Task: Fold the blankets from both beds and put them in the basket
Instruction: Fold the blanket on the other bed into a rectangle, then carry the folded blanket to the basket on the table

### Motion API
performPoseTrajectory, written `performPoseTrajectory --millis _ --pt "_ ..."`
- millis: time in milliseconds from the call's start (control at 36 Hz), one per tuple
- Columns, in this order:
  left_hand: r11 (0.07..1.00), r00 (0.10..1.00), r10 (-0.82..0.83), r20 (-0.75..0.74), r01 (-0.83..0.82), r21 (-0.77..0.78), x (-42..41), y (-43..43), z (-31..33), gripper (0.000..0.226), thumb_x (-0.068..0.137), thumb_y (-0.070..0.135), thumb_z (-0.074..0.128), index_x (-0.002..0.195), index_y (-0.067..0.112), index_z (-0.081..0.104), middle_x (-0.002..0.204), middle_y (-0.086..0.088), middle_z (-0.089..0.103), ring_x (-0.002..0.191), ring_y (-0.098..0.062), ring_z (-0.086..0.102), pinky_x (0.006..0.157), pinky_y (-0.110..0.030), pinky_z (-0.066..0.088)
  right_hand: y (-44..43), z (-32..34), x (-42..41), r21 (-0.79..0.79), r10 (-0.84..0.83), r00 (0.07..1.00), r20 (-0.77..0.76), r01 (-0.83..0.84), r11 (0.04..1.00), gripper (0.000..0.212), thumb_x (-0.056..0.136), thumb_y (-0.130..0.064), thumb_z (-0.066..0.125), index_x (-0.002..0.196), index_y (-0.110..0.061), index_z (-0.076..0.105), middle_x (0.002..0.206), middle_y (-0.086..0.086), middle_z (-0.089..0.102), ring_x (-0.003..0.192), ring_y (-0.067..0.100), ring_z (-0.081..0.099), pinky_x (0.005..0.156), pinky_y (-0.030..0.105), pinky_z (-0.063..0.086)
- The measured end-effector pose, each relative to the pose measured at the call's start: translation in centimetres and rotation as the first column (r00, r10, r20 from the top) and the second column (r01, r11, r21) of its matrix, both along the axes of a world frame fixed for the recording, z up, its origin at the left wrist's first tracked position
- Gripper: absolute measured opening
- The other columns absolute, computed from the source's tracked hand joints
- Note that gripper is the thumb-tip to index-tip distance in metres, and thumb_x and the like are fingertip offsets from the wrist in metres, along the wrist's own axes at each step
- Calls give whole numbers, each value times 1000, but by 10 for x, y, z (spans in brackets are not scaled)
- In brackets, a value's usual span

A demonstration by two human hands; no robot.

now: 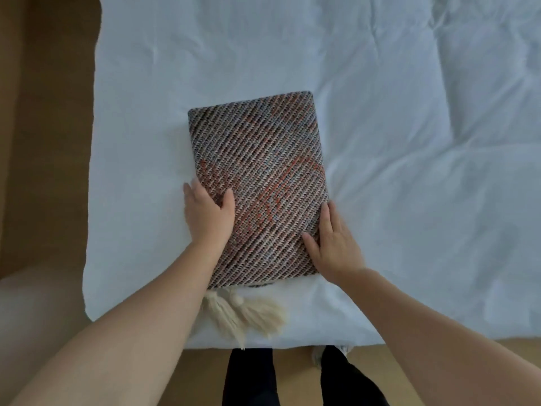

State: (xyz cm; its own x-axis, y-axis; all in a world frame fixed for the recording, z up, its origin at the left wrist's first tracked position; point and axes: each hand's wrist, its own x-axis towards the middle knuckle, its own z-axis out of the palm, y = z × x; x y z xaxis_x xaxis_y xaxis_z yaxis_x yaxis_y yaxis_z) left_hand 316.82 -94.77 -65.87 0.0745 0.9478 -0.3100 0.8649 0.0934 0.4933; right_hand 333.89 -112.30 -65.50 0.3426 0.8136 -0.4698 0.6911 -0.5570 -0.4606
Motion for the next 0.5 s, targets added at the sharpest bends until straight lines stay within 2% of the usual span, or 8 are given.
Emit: performPoseTrajectory --millis 56,111,167,250,306,361,417,500 --pt "986 986 153 73 -147 -82 -4 11 7 67 82 55 54 131 10 43 130 -11 54 118 -32 53 100 -48 45 22 14 13 86 -151 981 -121 162 983 74 98 -47 38 154 -12 4 158 8 20 142 26 28 114 39 28" --pt "984 989 133 58 -125 -127 -6 22 12 69 84 53 59 134 10 42 129 -9 56 115 -30 55 99 -44 45 48 24 26 66 -317 918 -237 340 938 73 96 -45 48 153 -18 11 149 4 38 131 26 44 106 41 39" --pt "974 990 120 68 -104 -203 -9 34 14 77 81 56 62 138 9 40 131 -7 56 117 -29 56 101 -42 45 74 29 36 -63 -493 779 -388 511 857 75 91 -45 57 151 -22 19 140 2 49 121 24 53 101 41 44" --pt "900 949 229 217 -121 -420 -13 44 16 72 70 56 71 124 11 58 119 -7 65 104 -26 64 97 -43 49 94 30 43 -213 -630 582 -515 625 751 62 83 -40 68 136 -20 43 122 3 61 101 23 64 95 44 51" --pt "792 873 372 314 -122 -598 -17 46 19 65 71 45 79 122 9 61 113 -8 68 97 -25 67 96 -43 50 96 33 41 -236 -637 569 -520 621 747 45 81 -29 72 120 -19 53 109 3 65 92 22 66 90 42 53" --pt "723 843 421 334 -91 -685 -20 44 23 68 68 41 83 123 7 61 112 -10 69 96 -27 68 96 -45 50 94 39 36 -222 -624 597 -504 609 762 41 81 -22 72 117 -18 53 101 1 64 88 19 64 85 36 53" --pt "748 842 399 362 -70 -660 -19 40 29 59 73 38 81 121 9 62 112 -8 69 96 -26 68 96 -43 50 92 51 32 -169 -615 631 -473 620 766 37 81 -18 69 115 -18 56 96 0 66 84 17 65 80 35 54" --pt "861 876 264 403 -26 -508 -12 32 46 39 81 39 74 113 20 63 112 -3 69 98 -23 66 95 -43 50 86 72 29 -97 -605 661 -443 636 765 24 82 -15 64 106 -21 59 93 5 69 81 21 68 80 41 57"
